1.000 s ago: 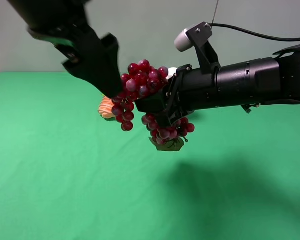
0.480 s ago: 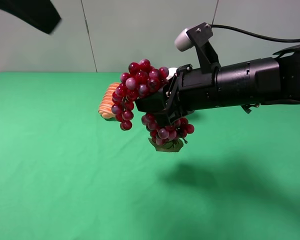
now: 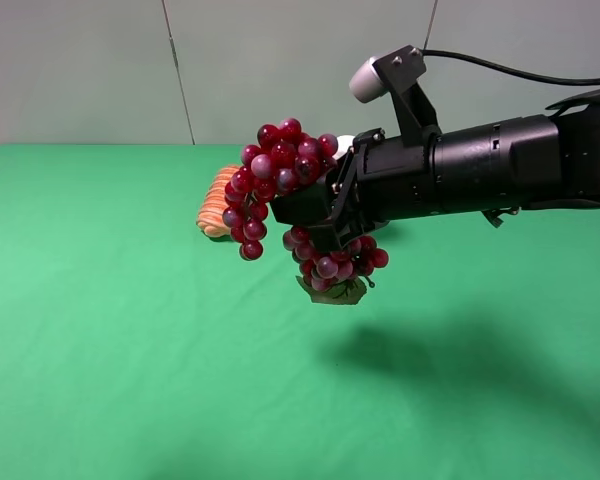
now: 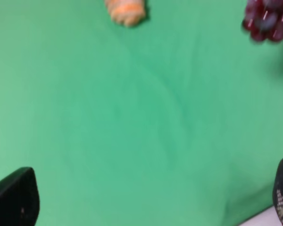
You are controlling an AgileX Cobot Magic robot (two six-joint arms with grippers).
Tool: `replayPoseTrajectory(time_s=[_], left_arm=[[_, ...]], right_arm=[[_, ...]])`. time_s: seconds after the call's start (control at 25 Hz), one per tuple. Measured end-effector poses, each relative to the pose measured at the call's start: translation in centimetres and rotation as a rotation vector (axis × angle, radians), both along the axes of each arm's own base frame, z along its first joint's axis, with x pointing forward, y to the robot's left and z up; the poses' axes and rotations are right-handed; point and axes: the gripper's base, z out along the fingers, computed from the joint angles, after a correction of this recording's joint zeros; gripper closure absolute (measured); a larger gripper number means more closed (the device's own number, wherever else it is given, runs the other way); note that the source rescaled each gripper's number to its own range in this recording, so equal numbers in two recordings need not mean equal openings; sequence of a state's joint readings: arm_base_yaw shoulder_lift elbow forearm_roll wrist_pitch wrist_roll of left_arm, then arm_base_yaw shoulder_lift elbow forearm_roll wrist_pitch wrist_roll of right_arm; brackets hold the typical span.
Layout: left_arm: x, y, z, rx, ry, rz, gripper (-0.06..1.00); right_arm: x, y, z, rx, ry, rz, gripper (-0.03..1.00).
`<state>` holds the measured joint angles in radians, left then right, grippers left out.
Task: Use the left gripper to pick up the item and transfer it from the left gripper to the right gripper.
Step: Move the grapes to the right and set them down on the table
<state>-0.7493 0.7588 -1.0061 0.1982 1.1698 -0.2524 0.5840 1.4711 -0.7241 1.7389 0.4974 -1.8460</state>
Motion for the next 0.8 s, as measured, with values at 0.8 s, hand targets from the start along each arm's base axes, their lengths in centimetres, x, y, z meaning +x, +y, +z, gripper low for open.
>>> replayPoseTrajectory(time_s=[0.8], left_arm=[[-7.4,6.8,-10.8,-0.169,-0.119,0.045,-0.06]], right_arm=[[0.0,0.0,0.0,0.002,0.002,0.000,0.97]])
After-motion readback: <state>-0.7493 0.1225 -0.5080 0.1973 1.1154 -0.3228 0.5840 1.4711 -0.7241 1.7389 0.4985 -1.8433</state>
